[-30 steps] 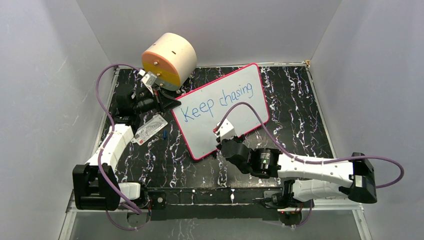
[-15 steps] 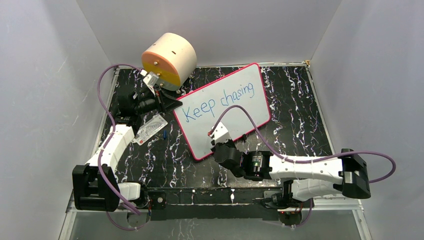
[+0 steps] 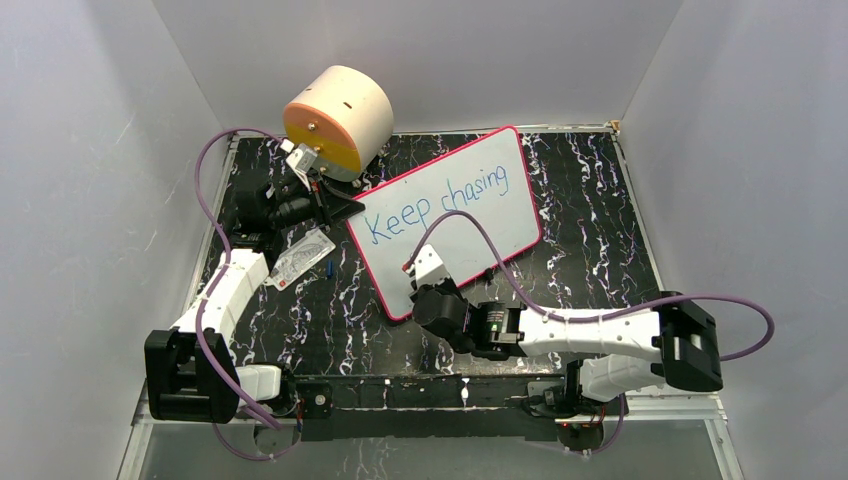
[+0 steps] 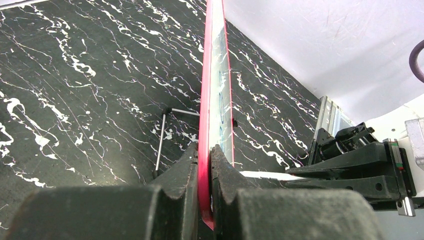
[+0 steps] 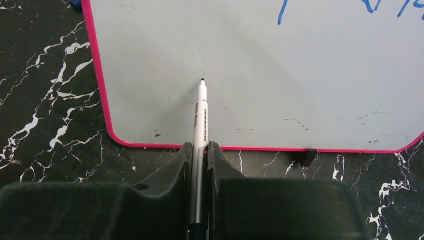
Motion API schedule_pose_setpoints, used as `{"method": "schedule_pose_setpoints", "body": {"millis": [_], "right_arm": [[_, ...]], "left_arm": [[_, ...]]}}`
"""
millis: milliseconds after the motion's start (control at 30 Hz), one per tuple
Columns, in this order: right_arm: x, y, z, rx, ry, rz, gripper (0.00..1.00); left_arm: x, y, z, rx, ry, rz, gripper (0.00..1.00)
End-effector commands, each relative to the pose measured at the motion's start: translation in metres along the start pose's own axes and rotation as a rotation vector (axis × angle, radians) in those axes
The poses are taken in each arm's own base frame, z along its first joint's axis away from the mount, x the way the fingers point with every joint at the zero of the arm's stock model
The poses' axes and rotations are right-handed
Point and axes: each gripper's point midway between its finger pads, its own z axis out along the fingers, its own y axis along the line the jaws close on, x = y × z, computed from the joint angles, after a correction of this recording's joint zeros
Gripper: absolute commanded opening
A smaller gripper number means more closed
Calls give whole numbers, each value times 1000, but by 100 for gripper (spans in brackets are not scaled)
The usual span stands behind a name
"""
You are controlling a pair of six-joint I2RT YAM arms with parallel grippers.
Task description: Write a sentence on the whiteboard
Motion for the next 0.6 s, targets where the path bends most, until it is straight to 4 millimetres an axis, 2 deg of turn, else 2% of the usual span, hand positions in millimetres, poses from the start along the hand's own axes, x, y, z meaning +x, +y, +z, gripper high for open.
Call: {"method": "schedule_pose_setpoints", "body": {"millis": [0, 267, 567], "right_arm": [[-40, 9, -1, -9, -95, 68, 0], [-45, 13, 3, -2, -97, 49, 0], [-41, 12, 10, 4, -64, 36, 0]], "left_arm": [[27, 6, 4, -12, 67, 30, 0], [27, 5, 4, -7, 69, 28, 0], [26, 5, 4, -5, 69, 30, 0]]}}
